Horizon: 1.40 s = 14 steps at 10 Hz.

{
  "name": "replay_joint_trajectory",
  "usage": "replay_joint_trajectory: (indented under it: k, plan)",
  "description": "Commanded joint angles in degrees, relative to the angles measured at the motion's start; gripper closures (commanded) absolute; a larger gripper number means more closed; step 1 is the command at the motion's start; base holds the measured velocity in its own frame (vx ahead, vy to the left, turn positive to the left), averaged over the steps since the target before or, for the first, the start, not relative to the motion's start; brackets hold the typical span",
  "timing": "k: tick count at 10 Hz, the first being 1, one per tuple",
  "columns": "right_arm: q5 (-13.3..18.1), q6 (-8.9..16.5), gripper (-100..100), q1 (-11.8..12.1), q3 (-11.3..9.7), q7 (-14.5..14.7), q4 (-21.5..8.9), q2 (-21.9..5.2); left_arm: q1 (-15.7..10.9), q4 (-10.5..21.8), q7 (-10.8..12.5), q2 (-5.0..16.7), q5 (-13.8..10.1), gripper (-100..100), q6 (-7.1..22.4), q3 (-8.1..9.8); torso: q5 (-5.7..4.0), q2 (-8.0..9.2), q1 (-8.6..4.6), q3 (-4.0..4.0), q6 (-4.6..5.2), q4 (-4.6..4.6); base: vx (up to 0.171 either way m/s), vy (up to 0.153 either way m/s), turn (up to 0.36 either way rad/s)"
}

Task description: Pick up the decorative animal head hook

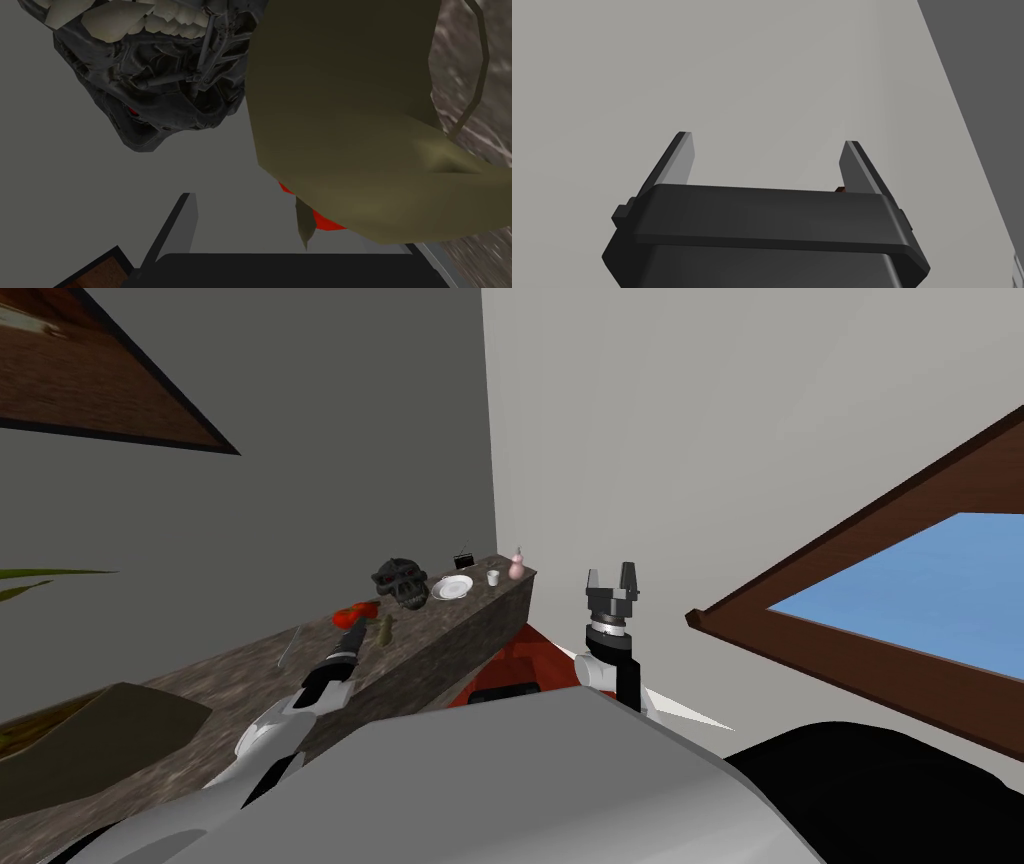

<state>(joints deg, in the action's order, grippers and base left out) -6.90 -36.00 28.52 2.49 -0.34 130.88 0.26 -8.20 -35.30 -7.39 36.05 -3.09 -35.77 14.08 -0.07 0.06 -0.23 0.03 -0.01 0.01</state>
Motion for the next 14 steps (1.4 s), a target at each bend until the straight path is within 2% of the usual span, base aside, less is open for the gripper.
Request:
replay_joint_trajectory:
  k: [1, 2, 3, 4, 5, 9, 10, 11, 12, 13, 14]
  plan:
    - [0.0, 0.0, 0, 0.0, 0.0, 0.0, 0.0, 0.0, -1.0, 2.9, 0.1, 0.5, -0.2, -100, -1.2, -0.23, 0.00, 0.00, 0.00, 0.00, 0.00, 0.00, -0.009, -0.031, 0.001]
    - [0.0, 0.0, 0, 0.0, 0.0, 0.0, 0.0, 0.0, -1.0, 3.8, 0.1, 0.5, -0.2, -100, -1.2, -0.23, 0.03, 0.00, 0.11, 0.00, -0.01, 0.00, -0.007, -0.001, 0.001]
    - [0.0, 0.0, 0, 0.0, 0.0, 0.0, 0.0, 0.0, -3.1, 5.1, 0.5, 3.2, -2.0, -100, -3.4, -0.87, 0.05, 0.00, 0.23, 0.00, -0.01, 0.00, -0.014, -0.043, -0.068]
    - [0.0, 0.0, 0, 0.0, 0.0, 0.0, 0.0, 0.0, -4.4, 8.3, 0.5, 2.6, -0.9, -100, -3.6, -1.11, 0.01, -0.02, 0.12, -0.01, 0.04, 0.01, -0.005, -0.025, -0.021]
    - [0.0, 0.0, 0, 0.0, 0.0, 0.0, 0.0, 0.0, -4.9, 9.1, 0.6, 2.9, -1.0, 100, -4.5, -1.25, 0.04, -0.02, 0.15, -0.01, -0.01, -0.01, 0.000, 0.000, 0.000]
    - [0.0, 0.0, 0, 0.0, 0.0, 0.0, 0.0, 0.0, -4.8, 9.0, 0.6, 2.8, -1.0, 100, -4.3, -1.25, 0.03, 0.01, 0.21, 0.02, 0.01, 0.03, 0.000, 0.000, 0.000]
    - [0.0, 0.0, 0, 0.0, 0.0, 0.0, 0.0, 0.0, -4.8, 9.1, 0.6, 2.8, -1.0, 0, -4.3, -1.25, 0.03, 0.02, 0.22, 0.03, 0.02, 0.04, 0.000, 0.000, 0.000]
    - [0.0, 0.0, 0, 0.0, 0.0, 0.0, 0.0, 0.0, -3.1, 9.2, 0.5, 3.3, -2.0, 100, -3.4, -0.87, 0.02, 0.02, 0.22, 0.04, 0.02, 0.05, -0.002, -0.013, -0.040]
    - [0.0, 0.0, 0, 0.0, 0.0, 0.0, 0.0, 0.0, -1.0, 5.8, 0.1, 0.5, -0.2, 100, -1.2, -0.23, 0.04, 0.06, 0.20, 0.04, -0.03, 0.03, 0.000, 0.032, 0.083]
    - [0.0, 0.0, 0, 0.0, 0.0, 0.0, 0.0, 0.0, -1.0, 5.4, 0.1, 0.5, -0.2, 100, -1.2, -0.23, 0.09, 0.06, 0.35, 0.04, -0.07, 0.01, 0.014, 0.050, 0.038]
    - [0.0, 0.0, 0, 0.0, 0.0, 0.0, 0.0, 0.0, 1.1, 2.0, -0.3, -1.9, 1.6, 100, 1.1, 0.41, 0.24, 0.09, 0.42, 0.00, -0.12, -0.09, 0.036, 0.099, 0.075]
